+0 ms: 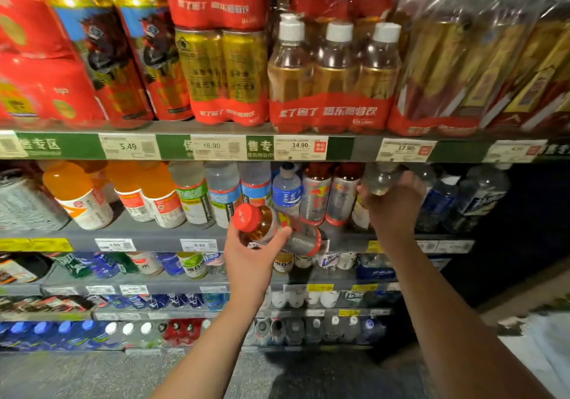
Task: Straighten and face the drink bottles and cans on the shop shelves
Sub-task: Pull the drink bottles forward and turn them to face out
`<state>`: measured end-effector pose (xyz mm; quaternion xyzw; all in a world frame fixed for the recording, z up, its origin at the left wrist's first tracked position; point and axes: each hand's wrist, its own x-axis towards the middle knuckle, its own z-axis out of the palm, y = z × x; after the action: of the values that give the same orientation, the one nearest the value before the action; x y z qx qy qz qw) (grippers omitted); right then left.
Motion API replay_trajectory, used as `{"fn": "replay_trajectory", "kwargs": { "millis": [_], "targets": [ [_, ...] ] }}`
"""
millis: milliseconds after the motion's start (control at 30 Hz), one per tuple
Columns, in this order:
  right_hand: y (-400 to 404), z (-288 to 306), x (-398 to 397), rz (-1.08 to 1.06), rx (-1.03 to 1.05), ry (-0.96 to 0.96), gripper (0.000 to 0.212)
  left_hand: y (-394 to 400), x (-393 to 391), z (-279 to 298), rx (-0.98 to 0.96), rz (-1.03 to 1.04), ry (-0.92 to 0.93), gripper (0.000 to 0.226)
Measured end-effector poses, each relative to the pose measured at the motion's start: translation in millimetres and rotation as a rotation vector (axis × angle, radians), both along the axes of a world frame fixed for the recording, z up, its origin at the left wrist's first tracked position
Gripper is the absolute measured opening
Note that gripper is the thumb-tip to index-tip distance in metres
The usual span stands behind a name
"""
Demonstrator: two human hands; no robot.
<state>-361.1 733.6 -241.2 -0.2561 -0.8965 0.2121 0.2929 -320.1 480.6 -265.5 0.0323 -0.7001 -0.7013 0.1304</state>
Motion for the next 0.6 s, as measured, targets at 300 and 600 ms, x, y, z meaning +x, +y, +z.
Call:
{"fn": "replay_trajectory", "kwargs": {
  "millis": [300, 600],
  "targets": [
    [-14.9, -18.5, 55.2, -0.005, -0.452, 0.278, 0.073, 36.4, -9.2, 1.0, 0.047, -0.073, -0.031, 0.050],
    [17.1, -2.9, 124.1, -0.015, -0.596, 0.497, 0.060, 123.6, -10.3, 9.4, 0.025, -0.040, 0.030, 0.050]
  ]
}}
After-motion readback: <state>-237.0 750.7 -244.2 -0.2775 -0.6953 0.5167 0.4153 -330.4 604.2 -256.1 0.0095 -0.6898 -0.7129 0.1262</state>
